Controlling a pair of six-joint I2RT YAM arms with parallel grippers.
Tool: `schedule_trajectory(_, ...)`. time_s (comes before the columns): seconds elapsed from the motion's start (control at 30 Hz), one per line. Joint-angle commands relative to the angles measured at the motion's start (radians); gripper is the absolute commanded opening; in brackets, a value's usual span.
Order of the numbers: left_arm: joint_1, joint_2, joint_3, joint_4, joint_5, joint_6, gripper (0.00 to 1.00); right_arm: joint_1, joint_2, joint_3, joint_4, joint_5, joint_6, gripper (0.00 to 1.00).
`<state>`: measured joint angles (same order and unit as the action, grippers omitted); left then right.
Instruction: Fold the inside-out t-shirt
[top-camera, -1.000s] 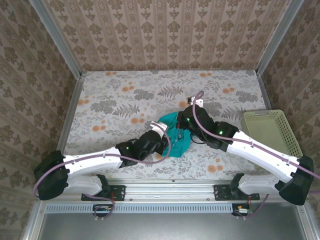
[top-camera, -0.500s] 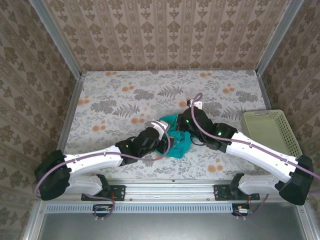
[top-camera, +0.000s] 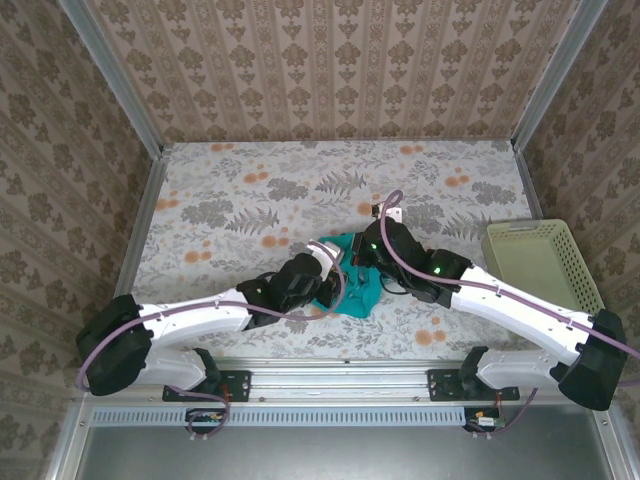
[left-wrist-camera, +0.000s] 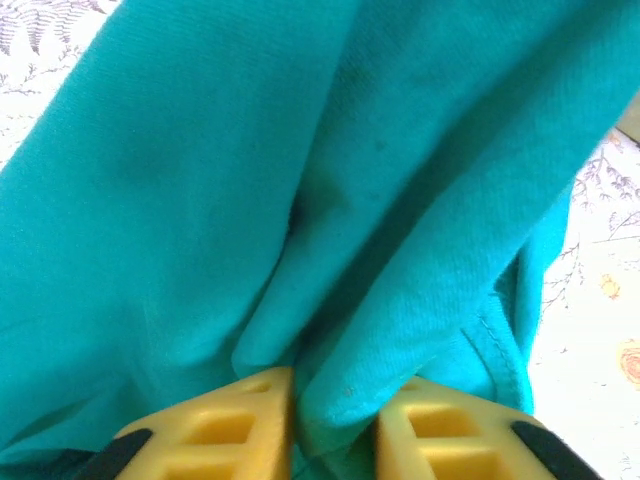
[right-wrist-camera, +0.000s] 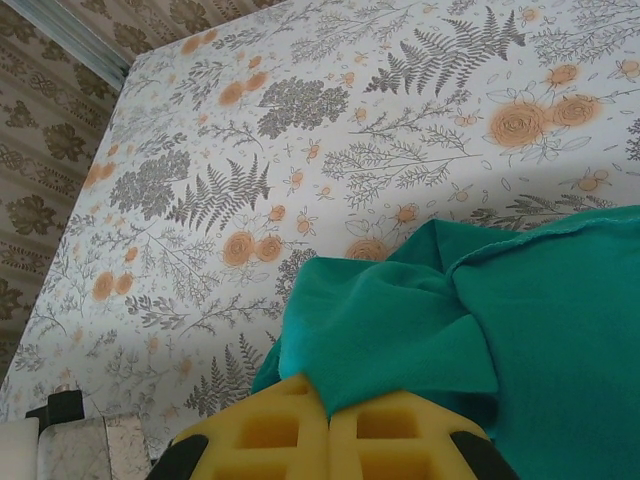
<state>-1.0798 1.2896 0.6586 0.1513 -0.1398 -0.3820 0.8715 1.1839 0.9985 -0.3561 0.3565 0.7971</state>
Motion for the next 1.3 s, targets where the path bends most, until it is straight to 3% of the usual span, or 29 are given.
schedule_trajectory(0.0, 0.004, 0.003, 0.019, 0.003, 0.015, 0.009, 0.13, 0.000, -0.024, -0.008, 0.005, 0.010, 0.011, 0.00)
schedule_trajectory(0.1, 0.006, -0.021, 0.006, -0.003, -0.014, 0.004, 0.00, -0.006, -0.023, -0.011, -0.002, 0.015, 0.004, 0.00)
schedule_trajectory(0.3, 0.015, -0.232, 0.004, -0.116, -0.057, 0.004, 0.00, -0.148, -0.017, -0.080, 0.037, -0.081, -0.076, 0.00)
schedule_trajectory(0.4, 0.081, -0.343, 0.026, -0.191, 0.063, -0.013, 0.00, -0.229, 0.022, -0.111, 0.069, -0.155, -0.115, 0.00)
schedule_trajectory(0.5, 0.152, -0.399, 0.021, -0.228, 0.145, -0.023, 0.00, -0.242, 0.038, -0.118, 0.104, -0.216, -0.175, 0.01)
schedule_trajectory(0.6, 0.194, -0.388, 0.011, -0.257, 0.163, -0.023, 0.00, -0.218, 0.002, -0.136, 0.128, -0.255, -0.210, 0.15)
schedule_trajectory(0.73, 0.213, -0.352, -0.009, -0.229, 0.192, -0.040, 0.00, -0.137, -0.061, -0.149, 0.081, -0.210, -0.277, 0.35)
schedule_trajectory(0.83, 0.214, -0.346, -0.016, -0.212, 0.195, -0.048, 0.00, -0.049, -0.088, -0.177, 0.067, -0.166, -0.313, 0.45)
schedule_trajectory(0.93, 0.217, -0.357, -0.016, -0.219, 0.189, -0.043, 0.00, -0.004, -0.094, -0.220, 0.092, -0.166, -0.307, 0.48)
schedule_trajectory(1.17, 0.241, -0.425, 0.004, -0.269, 0.171, -0.036, 0.00, -0.056, 0.011, -0.259, 0.064, 0.029, -0.211, 0.59)
schedule_trajectory(1.27, 0.259, -0.476, 0.034, -0.314, 0.149, -0.022, 0.00, -0.155, 0.063, -0.280, 0.078, 0.001, -0.168, 0.60)
